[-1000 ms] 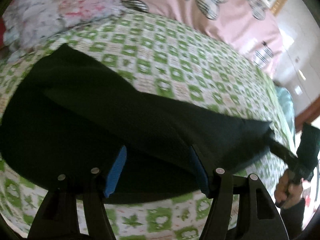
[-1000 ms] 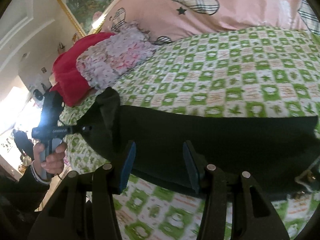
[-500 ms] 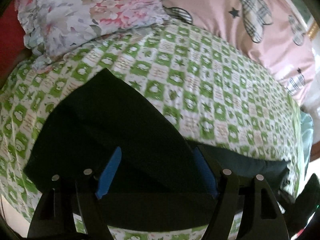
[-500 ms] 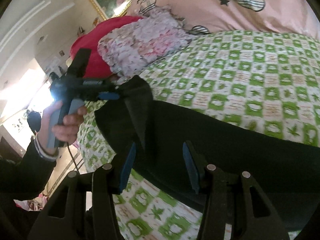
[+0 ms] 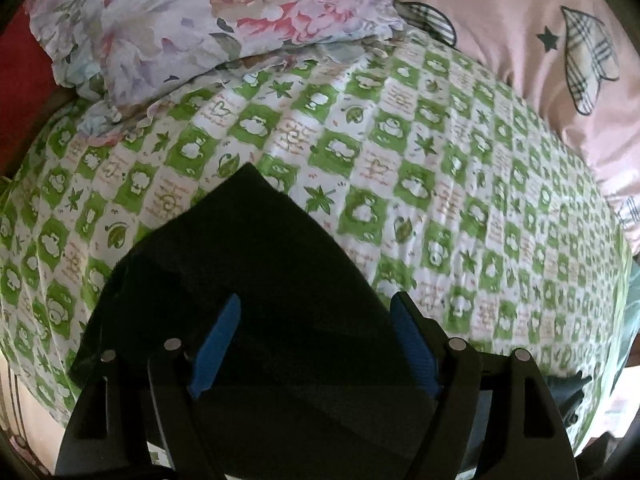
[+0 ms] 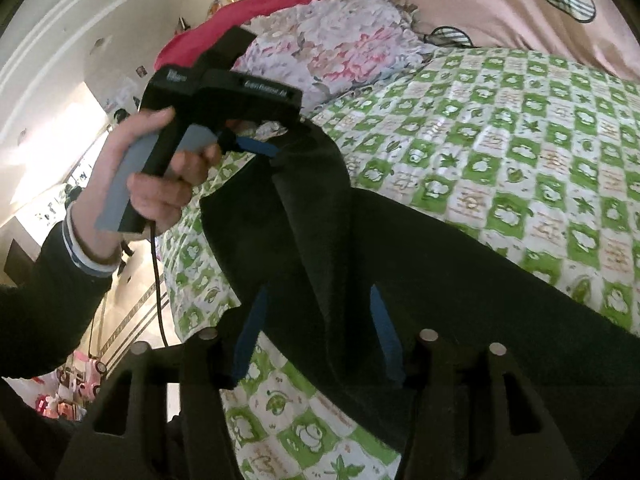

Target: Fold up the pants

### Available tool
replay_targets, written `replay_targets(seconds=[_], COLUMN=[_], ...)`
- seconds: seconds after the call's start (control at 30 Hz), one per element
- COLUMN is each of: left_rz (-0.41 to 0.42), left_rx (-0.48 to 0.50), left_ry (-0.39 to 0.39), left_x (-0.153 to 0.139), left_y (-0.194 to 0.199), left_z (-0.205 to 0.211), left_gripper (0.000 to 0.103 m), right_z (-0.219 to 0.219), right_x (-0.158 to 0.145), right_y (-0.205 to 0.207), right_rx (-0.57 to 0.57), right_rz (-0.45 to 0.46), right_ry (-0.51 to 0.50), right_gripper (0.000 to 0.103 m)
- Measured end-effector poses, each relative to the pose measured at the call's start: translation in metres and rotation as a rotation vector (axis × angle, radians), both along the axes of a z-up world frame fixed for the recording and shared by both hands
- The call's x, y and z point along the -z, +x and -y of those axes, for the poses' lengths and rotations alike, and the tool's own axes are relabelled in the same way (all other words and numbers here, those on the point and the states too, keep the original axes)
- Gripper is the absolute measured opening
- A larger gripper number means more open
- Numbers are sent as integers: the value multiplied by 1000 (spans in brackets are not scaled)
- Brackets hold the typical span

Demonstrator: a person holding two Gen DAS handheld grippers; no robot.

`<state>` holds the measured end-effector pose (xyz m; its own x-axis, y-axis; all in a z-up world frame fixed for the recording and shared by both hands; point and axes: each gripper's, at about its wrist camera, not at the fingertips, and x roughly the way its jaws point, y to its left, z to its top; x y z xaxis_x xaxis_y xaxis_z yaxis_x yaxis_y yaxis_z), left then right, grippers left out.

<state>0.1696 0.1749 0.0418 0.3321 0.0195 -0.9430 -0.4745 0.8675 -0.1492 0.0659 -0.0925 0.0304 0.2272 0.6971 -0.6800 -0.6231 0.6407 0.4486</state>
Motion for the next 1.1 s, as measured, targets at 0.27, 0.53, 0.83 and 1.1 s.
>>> replay_targets(seconds=[0.27, 0.53, 0.83, 1.1], left_rz=[-80, -182, -80, 185], left_rx=[-37, -17, 43, -24], left_ry=[13, 64, 78, -57], left_x=[21, 52, 44, -1], left_y=[30, 53, 27, -59], left_z=[-11, -9, 0, -11], left_gripper=[79, 76, 5, 4], right_z=[-27, -52, -58, -47], right_x=[19, 39, 42, 16], right_y=[15, 24, 28, 12], right_rx=[-44, -99, -101, -87], right_rz=[-34, -70, -31, 51], right_ry=[-51, -94, -115, -45], right_gripper=[56, 56, 16, 7])
